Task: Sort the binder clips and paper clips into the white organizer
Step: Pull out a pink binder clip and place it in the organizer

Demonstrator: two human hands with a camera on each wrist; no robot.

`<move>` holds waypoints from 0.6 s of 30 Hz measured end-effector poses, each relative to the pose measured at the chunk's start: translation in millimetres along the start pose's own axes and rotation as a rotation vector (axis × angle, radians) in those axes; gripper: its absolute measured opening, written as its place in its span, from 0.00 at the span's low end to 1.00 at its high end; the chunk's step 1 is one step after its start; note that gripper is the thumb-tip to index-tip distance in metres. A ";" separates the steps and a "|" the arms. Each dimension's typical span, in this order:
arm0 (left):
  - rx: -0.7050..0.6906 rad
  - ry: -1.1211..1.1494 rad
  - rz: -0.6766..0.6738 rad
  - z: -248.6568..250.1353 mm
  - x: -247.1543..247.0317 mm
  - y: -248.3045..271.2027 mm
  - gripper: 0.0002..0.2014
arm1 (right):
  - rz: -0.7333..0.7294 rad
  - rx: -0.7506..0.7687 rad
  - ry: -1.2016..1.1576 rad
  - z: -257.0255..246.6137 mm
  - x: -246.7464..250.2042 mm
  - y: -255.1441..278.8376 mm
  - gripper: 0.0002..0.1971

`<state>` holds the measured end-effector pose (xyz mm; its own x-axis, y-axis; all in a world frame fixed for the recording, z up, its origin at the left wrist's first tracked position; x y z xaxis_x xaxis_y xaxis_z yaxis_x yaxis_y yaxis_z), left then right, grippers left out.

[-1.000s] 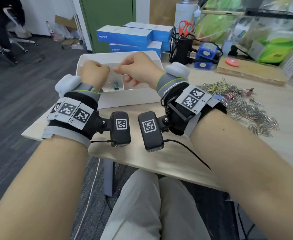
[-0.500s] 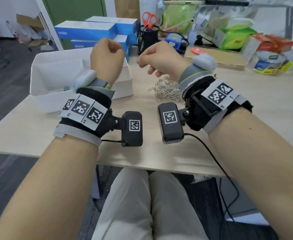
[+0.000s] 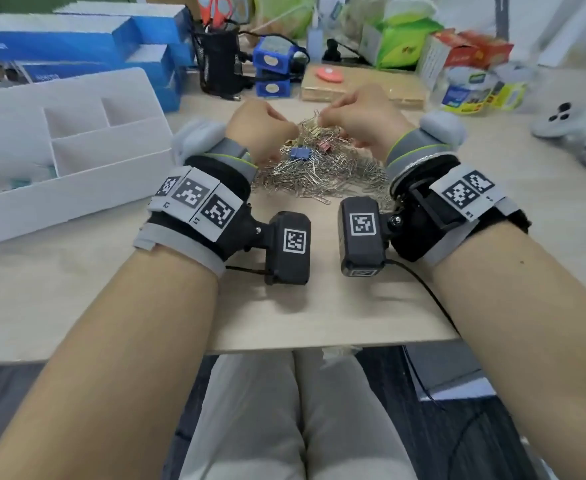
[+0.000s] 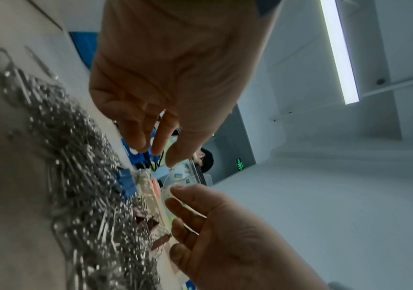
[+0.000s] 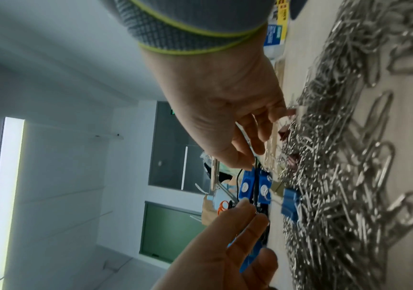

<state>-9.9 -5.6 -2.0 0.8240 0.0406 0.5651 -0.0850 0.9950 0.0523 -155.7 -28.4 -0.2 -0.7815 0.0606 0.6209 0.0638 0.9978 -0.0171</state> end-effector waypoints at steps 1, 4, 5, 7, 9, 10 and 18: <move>-0.014 0.000 -0.014 1.0 -4.3 0.1 0.04 | 0.017 -0.007 -0.005 3.4 1.8 -1.1 0.10; -0.044 0.008 -0.034 5.4 -14.7 -3.7 0.11 | 0.041 -0.029 -0.002 10.4 7.0 -6.4 0.05; -0.053 0.016 -0.032 6.7 -17.3 -5.4 0.14 | 0.055 -0.030 -0.004 11.1 8.8 -7.1 0.01; -0.050 0.035 -0.048 8.5 -23.1 -8.6 0.19 | 0.096 -0.036 0.005 15.4 12.8 -11.8 0.07; -0.035 0.043 -0.079 6.9 -26.9 -10.8 0.21 | 0.096 -0.012 0.017 17.5 12.3 -13.5 0.06; -0.021 0.045 -0.099 6.4 -29.8 -11.2 0.21 | 0.071 -0.003 0.026 19.1 11.9 -13.9 0.11; -0.017 0.037 -0.073 1.0 -23.8 -12.9 0.12 | -0.065 0.096 0.164 15.8 2.5 -11.2 0.12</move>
<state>-28.9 -19.4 -15.2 0.8477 -0.0288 0.5297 -0.0146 0.9969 0.0776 -168.2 -39.1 -10.8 -0.6703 -0.0012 0.7421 -0.0492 0.9979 -0.0427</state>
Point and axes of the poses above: each hand's wrist, its own y-axis away from the middle knuckle, its own x-axis out of the back of the hand, z = x × y, the point moved 2 cm from there along -y, towards the middle knuckle, and after that the axes turned 3 degrees about y, right-handed, at the moved point
